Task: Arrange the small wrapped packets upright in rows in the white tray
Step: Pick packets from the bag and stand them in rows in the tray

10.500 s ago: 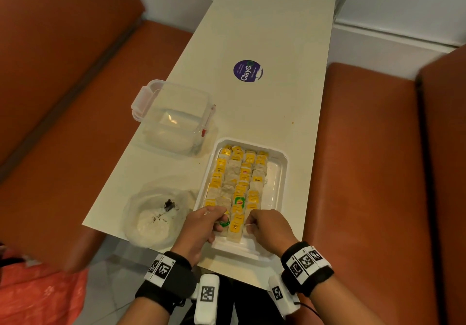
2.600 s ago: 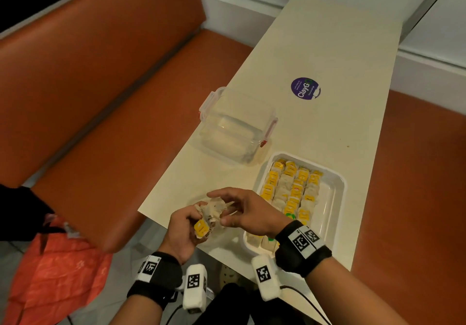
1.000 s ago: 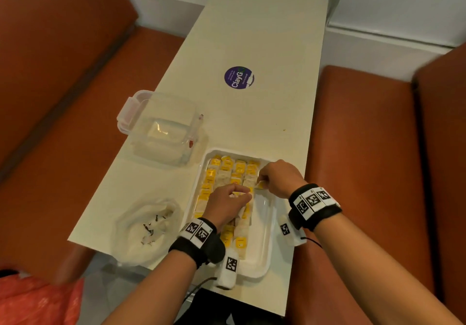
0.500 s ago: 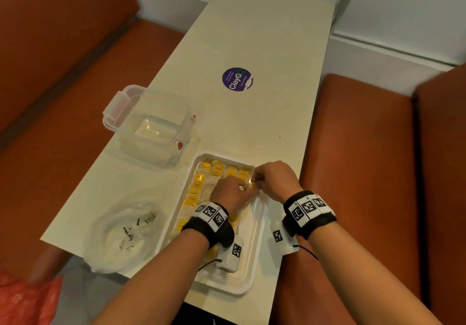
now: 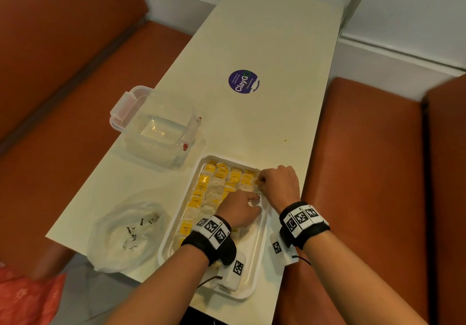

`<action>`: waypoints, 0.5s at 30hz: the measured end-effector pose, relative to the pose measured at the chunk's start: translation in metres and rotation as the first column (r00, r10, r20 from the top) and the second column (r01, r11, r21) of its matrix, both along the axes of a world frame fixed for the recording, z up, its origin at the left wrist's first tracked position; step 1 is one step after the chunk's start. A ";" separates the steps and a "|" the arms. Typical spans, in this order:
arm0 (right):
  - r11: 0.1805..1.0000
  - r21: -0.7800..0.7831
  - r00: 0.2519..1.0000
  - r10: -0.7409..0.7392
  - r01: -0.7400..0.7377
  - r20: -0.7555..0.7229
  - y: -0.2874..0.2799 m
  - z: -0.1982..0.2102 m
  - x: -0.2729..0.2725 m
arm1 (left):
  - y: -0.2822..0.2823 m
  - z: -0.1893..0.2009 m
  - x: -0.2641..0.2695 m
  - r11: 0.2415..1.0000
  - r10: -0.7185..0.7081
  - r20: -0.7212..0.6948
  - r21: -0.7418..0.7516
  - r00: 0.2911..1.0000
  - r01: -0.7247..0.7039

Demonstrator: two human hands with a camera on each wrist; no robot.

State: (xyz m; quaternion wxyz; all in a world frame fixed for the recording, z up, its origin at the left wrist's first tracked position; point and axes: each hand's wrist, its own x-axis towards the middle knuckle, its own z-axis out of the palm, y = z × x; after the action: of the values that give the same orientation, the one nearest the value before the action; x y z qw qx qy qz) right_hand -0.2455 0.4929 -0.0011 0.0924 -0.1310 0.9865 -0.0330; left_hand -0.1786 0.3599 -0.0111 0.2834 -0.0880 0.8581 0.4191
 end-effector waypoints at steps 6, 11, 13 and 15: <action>0.999 -0.015 0.999 -0.039 0.039 -0.020 0.001 -0.005 -0.001 | 0.011 0.001 -0.005 0.967 -0.209 0.051 -0.140 0.977 0.214; 0.998 0.046 0.999 -0.030 0.032 -0.042 -0.004 -0.003 0.003 | 0.016 0.006 -0.012 0.942 -0.217 0.031 -0.254 0.976 0.218; 0.999 0.050 0.999 -0.015 0.018 -0.045 -0.004 0.000 0.004 | 0.018 0.007 -0.012 0.936 -0.212 0.019 -0.282 0.977 0.209; 0.999 0.044 0.998 -0.018 0.021 -0.052 -0.004 0.001 0.005 | 0.019 0.008 -0.011 0.930 -0.211 -0.001 -0.310 0.978 0.200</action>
State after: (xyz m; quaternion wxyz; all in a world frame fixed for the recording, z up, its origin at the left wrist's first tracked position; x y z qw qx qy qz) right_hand -0.2409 0.4891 0.0004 0.0696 -0.1201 0.9903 -0.0084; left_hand -0.1893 0.3791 -0.0033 0.2939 -0.0337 0.9220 0.2498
